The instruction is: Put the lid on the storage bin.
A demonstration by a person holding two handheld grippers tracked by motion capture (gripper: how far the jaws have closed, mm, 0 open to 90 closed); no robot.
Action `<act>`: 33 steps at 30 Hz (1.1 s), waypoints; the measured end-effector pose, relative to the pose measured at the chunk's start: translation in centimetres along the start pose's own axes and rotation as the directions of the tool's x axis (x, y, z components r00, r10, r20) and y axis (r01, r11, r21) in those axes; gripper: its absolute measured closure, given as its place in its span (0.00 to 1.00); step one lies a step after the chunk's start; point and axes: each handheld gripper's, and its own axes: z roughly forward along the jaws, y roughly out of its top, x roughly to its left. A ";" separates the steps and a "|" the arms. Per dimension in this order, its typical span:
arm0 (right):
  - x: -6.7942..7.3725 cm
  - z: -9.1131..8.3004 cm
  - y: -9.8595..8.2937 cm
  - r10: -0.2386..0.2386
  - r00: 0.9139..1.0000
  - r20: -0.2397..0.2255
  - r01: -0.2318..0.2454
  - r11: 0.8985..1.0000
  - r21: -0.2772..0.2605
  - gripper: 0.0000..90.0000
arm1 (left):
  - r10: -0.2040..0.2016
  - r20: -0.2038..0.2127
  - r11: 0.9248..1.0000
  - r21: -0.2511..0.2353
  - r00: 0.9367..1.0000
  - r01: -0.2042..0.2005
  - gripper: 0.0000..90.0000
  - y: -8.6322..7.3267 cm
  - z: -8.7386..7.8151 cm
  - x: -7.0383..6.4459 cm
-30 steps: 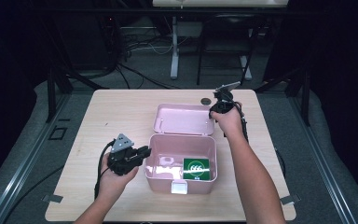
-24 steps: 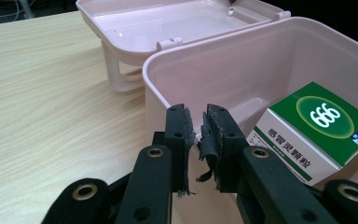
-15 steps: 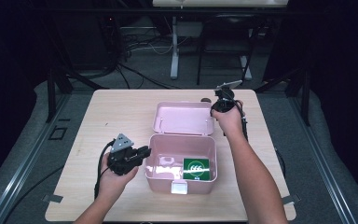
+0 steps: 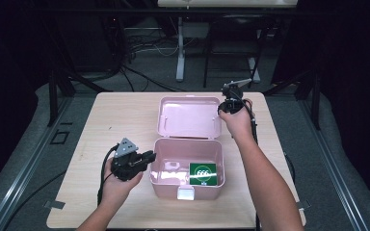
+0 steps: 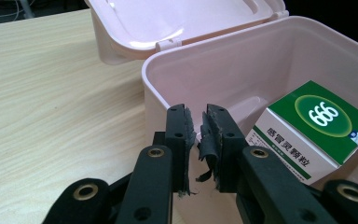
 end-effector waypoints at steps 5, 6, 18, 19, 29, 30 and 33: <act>0.4 -1.2 0.2 -0.021 1.000 -0.002 0.021 0.999 -0.028 0.97 | -0.001 -0.001 1.000 -0.001 1.000 0.001 0.89 0.0 0.0 0.0; 0.5 -1.4 0.2 -0.018 1.000 -0.008 0.018 0.999 -0.035 0.97 | 0.000 -0.002 1.000 -0.002 1.000 0.000 0.89 0.0 0.0 0.0; 1.0 -4.0 -0.5 -0.067 0.998 -0.015 0.065 0.992 -0.108 0.98 | 0.003 -0.008 1.000 -0.004 1.000 -0.003 0.89 0.0 0.0 -0.1; 1.1 -4.2 -0.6 -0.071 0.997 -0.017 0.068 0.991 -0.119 0.98 | 0.003 -0.007 1.000 -0.004 1.000 -0.003 0.89 0.0 0.0 -0.1; 0.9 -6.4 -1.9 -0.104 0.993 -0.062 0.089 0.976 -0.198 0.98 | -0.002 -0.009 1.000 -0.006 1.000 0.002 0.89 0.0 0.0 -0.1; 0.9 -6.6 -2.1 -0.110 0.992 -0.064 0.094 0.974 -0.208 0.98 | 0.002 -0.010 1.000 -0.005 1.000 -0.002 0.89 0.0 0.0 -0.1; 0.8 -7.2 -2.6 -0.128 0.989 -0.075 0.108 0.966 -0.236 0.98 | 0.001 -0.010 1.000 -0.005 1.000 -0.001 0.89 0.0 0.0 -0.1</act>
